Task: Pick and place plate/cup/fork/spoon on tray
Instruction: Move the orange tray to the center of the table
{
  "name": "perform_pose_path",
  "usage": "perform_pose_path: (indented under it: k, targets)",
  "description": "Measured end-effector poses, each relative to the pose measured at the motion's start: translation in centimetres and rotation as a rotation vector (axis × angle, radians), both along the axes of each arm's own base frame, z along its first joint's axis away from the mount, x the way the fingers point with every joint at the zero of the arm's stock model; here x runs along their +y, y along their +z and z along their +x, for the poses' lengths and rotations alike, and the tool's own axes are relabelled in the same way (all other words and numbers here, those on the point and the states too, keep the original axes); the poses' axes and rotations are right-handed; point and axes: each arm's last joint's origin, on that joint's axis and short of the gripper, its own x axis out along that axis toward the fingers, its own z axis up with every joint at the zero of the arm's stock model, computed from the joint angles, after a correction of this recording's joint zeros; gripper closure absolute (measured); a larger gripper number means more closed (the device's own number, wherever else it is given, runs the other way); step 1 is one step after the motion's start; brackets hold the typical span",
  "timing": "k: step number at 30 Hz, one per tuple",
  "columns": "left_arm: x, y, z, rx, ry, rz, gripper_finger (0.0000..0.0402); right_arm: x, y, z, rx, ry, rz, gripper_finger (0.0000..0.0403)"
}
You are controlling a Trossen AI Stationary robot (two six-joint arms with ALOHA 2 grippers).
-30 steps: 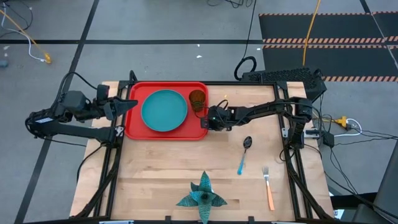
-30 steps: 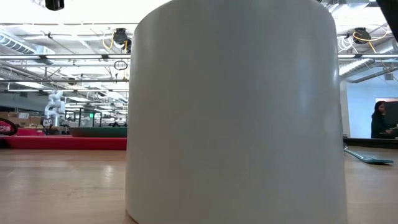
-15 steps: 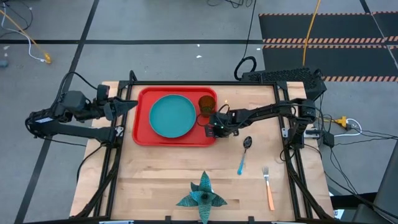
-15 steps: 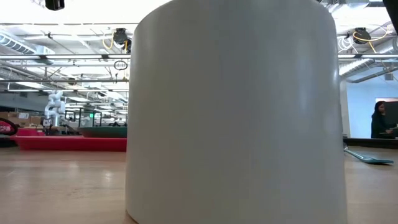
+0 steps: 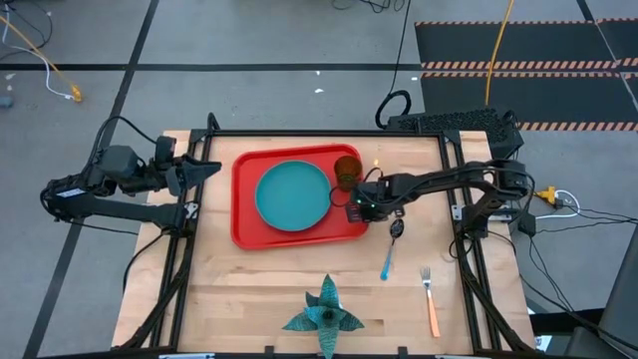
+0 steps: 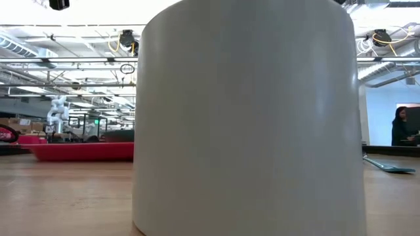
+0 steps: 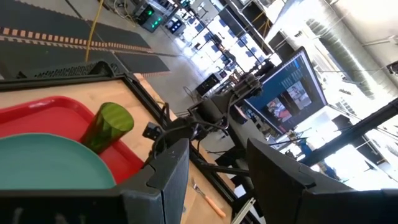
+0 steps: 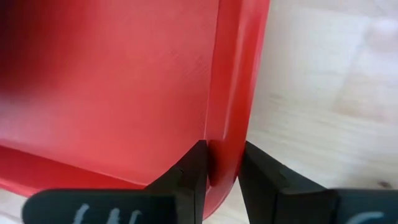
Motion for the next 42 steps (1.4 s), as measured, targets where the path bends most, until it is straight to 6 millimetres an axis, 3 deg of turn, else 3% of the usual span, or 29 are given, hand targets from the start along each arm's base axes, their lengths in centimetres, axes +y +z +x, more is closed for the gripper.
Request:
perform_pose_path:
  k: [7, 18, 42]
  targets:
    - [-0.1, 0.0, 0.0, 0.000, -0.023, -0.001, 0.0238, 2.3, -1.2, -1.5, 0.057, -0.008, 0.064, 0.0334]
    - [-0.1, 0.0, 0.0, 0.000, -0.026, -0.002, 0.0238, 5.8, -1.5, -1.8, 0.083, -0.051, 0.092, 0.0334]
    - [-0.3, 0.0, 0.0, -0.001, -0.095, -0.015, 0.0238, 6.9, -2.3, -2.7, 0.112, -0.489, 0.083, 0.0334]
